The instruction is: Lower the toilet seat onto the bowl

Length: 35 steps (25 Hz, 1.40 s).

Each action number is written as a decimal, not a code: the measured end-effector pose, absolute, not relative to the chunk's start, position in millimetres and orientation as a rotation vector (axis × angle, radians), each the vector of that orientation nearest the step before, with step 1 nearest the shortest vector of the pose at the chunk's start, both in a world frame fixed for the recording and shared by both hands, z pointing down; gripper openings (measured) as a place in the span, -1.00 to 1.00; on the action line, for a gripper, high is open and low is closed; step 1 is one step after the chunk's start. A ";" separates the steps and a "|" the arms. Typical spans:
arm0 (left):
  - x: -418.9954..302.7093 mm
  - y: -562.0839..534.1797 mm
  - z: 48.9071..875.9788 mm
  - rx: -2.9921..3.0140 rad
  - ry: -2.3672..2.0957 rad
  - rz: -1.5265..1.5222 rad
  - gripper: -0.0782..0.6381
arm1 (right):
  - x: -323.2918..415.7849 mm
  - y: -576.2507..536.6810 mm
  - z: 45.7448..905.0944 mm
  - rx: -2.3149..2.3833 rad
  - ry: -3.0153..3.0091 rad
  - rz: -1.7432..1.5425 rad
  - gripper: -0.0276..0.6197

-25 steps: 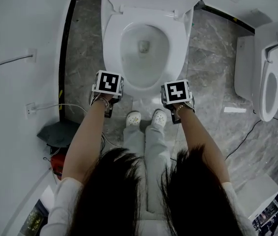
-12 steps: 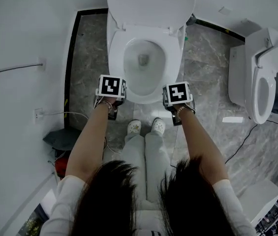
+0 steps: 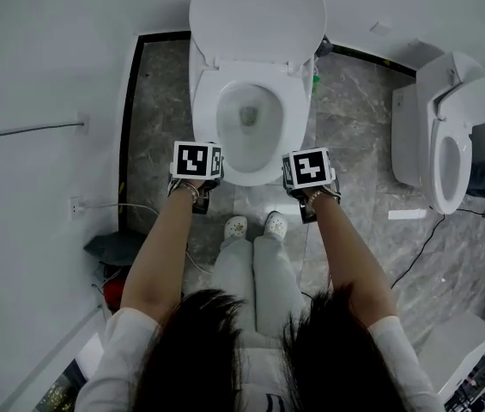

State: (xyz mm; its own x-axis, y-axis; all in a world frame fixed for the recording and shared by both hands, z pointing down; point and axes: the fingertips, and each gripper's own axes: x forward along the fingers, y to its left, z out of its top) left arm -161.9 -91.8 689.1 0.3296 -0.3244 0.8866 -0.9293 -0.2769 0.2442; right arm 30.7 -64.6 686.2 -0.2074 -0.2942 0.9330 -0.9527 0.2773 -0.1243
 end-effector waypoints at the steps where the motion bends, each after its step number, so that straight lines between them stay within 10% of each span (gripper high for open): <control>1: -161.2 -93.1 682.8 1.796 -1.121 0.936 -0.76 | 31.5 -65.7 680.4 1.157 -1.690 0.956 -0.83; 35: -154.5 -90.3 475.2 1.991 -1.350 0.705 -0.76 | 45.3 -49.0 493.9 1.274 -1.927 0.937 -0.83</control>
State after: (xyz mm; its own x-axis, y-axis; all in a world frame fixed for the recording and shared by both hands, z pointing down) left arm -154.5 -90.3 475.2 0.3340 -0.6054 0.7225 -0.9389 -0.2818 0.1979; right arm 45.3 -49.0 493.9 -0.3280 -0.4828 0.8120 -0.9368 0.2768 -0.2138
